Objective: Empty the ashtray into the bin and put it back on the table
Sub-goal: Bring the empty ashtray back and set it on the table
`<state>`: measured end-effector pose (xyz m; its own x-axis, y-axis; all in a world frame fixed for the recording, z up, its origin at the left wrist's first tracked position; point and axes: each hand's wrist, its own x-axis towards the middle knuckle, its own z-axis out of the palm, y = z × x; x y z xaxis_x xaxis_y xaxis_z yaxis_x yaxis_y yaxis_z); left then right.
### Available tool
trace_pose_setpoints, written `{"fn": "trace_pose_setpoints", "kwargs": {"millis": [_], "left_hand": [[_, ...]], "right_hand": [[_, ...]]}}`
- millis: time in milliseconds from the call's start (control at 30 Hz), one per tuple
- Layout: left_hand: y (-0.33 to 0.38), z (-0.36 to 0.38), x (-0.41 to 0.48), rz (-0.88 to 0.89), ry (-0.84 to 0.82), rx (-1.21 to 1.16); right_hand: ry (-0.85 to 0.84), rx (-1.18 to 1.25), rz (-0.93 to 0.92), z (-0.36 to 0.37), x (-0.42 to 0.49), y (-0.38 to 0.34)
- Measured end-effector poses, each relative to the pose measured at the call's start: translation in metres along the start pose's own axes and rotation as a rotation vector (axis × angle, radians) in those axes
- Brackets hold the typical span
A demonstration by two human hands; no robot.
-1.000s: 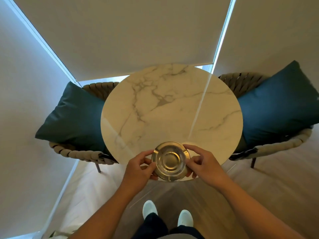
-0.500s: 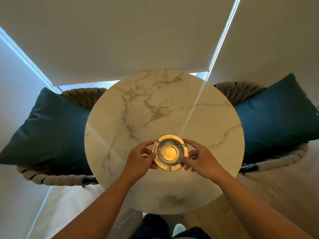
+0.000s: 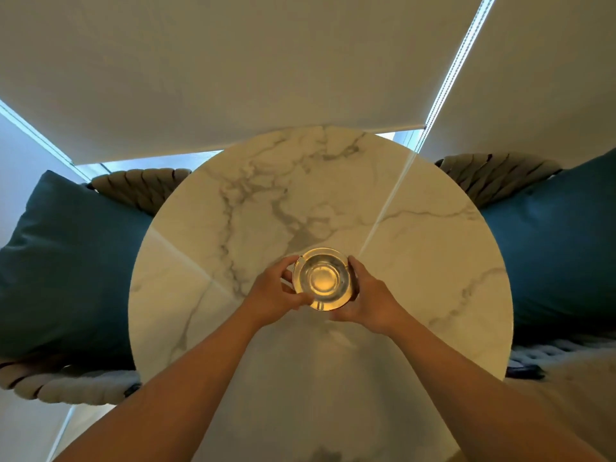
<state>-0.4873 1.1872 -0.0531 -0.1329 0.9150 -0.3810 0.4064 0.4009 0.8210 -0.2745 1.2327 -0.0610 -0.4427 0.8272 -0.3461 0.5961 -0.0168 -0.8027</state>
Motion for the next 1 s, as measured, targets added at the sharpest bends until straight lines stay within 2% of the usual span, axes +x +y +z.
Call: {"fn": "trace_pose_setpoints", "kwargs": {"millis": [233,567,767,1000], "left_hand": [[-0.023,0.016,0.039,0.047,-0.017,0.13],[-0.027,0.008,0.062,0.058,0.037,0.307],[-0.024,0.009,0.061,0.009,0.032,0.41],[-0.02,0.015,0.054,-0.031,0.094,0.41]], "right_hand": [[-0.029,-0.125,-0.012,0.001,0.052,0.019],[-0.055,-0.194,0.024,0.003,0.078,0.013],[-0.064,-0.244,0.051,0.0,0.082,0.014],[-0.057,-0.224,0.05,-0.007,0.083,0.018]]}}
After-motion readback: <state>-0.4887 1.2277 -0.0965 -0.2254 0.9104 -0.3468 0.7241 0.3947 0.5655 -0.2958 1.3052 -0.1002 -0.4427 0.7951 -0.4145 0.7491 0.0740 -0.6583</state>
